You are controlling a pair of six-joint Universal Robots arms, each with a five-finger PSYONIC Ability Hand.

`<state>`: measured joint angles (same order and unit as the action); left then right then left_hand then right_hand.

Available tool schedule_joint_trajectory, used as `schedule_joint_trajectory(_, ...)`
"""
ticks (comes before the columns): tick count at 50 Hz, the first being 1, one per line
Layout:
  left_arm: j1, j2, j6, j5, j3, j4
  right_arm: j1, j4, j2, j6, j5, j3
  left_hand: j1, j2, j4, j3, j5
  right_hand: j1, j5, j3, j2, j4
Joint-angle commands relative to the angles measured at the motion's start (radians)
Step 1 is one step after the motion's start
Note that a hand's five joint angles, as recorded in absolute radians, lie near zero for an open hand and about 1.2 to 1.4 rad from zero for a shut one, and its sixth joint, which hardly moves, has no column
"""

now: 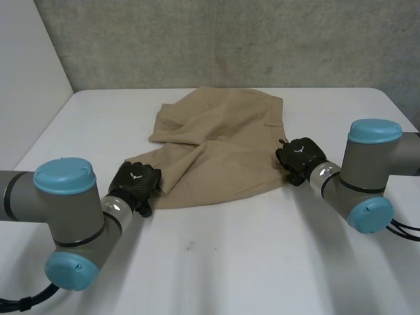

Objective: Fold the shorts.

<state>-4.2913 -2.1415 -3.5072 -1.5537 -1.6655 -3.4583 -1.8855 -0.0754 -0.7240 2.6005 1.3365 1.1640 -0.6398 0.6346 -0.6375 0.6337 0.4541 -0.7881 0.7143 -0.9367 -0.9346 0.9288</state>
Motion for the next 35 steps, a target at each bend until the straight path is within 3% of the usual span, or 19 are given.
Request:
schedule_joint_trajectory(1, -0.004, -0.003, 0.001, 0.000, 0.009, -0.007, 0.006, 0.008, -0.020, -0.022, 0.004, 0.000, -0.082, 0.087, -0.084, 0.088, 0.093, -0.608, 0.507, -0.460, -0.462, 0.467)
schedule_joint_trajectory(19, 0.001, 0.074, 0.047, 0.000, 0.092, -0.001, 0.003, 0.017, -0.250, -0.007, 0.001, 0.195, -0.017, 0.022, -0.019, 0.023, 0.028, -0.608, 0.507, -0.460, -0.462, 0.467)
schedule_joint_trajectory(35, 0.024, -0.024, 0.042, 0.010, 0.197, -0.005, 0.049, 0.123, -0.353, -0.011, -0.008, 0.302, 0.130, -0.125, 0.127, -0.124, -0.119, -0.608, 0.507, -0.460, -0.462, 0.467)
